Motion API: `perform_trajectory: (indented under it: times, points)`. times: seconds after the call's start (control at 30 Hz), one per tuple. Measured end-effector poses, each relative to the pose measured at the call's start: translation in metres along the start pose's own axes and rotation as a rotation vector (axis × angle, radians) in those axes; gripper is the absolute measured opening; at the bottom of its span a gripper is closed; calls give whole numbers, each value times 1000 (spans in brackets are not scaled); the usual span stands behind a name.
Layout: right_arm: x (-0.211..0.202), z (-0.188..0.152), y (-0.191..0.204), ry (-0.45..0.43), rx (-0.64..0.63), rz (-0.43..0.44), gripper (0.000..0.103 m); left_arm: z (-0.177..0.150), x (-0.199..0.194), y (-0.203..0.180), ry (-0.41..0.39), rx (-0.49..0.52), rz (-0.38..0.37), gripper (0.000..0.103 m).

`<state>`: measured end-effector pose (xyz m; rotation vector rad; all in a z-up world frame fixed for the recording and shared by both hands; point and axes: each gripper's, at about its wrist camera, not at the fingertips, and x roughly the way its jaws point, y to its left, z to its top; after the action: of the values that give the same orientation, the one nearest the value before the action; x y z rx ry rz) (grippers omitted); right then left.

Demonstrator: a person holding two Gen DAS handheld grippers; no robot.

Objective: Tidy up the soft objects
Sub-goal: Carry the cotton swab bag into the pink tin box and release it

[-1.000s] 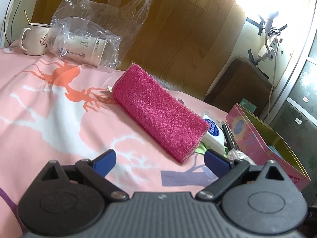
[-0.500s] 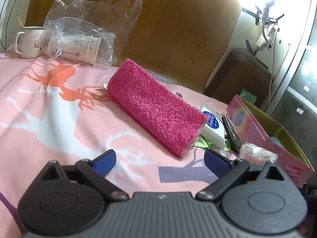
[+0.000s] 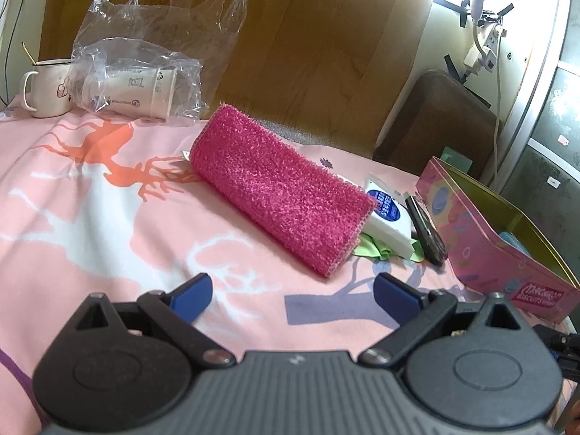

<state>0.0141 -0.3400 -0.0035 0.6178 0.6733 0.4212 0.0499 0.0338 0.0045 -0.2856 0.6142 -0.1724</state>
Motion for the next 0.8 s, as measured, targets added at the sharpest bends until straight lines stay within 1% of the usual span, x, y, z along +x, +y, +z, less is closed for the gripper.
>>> perform_trajectory:
  times: [0.17, 0.23, 0.3, 0.33, 0.37, 0.47, 0.53, 0.63, 0.73, 0.8]
  points:
    - [-1, -3, 0, 7, -46, 10, 59, -1, 0, -5, 34, 5, -16, 99]
    - [-1, -4, 8, 20, -103, 33, 59, -3, -1, -11, 56, 4, -48, 99]
    - [1, -8, 22, 35, -188, 54, 60, -4, -2, -19, 78, 14, -90, 99]
    - [2, -11, 29, 44, -232, 66, 61, -4, -2, -25, 86, 25, -113, 99]
    - [4, -14, 35, 57, -274, 79, 65, -4, -3, -31, 92, 40, -134, 99]
    - [9, -26, 52, 99, -383, 115, 72, -4, -5, -54, 111, 111, -197, 99]
    - [13, -35, 61, 115, -453, 118, 74, -6, -5, -69, 128, 163, -223, 99]
    - [19, -44, 71, 134, -541, 111, 79, -10, -5, -84, 154, 217, -247, 99]
    - [27, -49, 77, 155, -580, 119, 81, -15, -1, -90, 187, 241, -265, 99]
    - [36, -53, 84, 170, -621, 109, 81, -19, 2, -90, 211, 243, -270, 92]
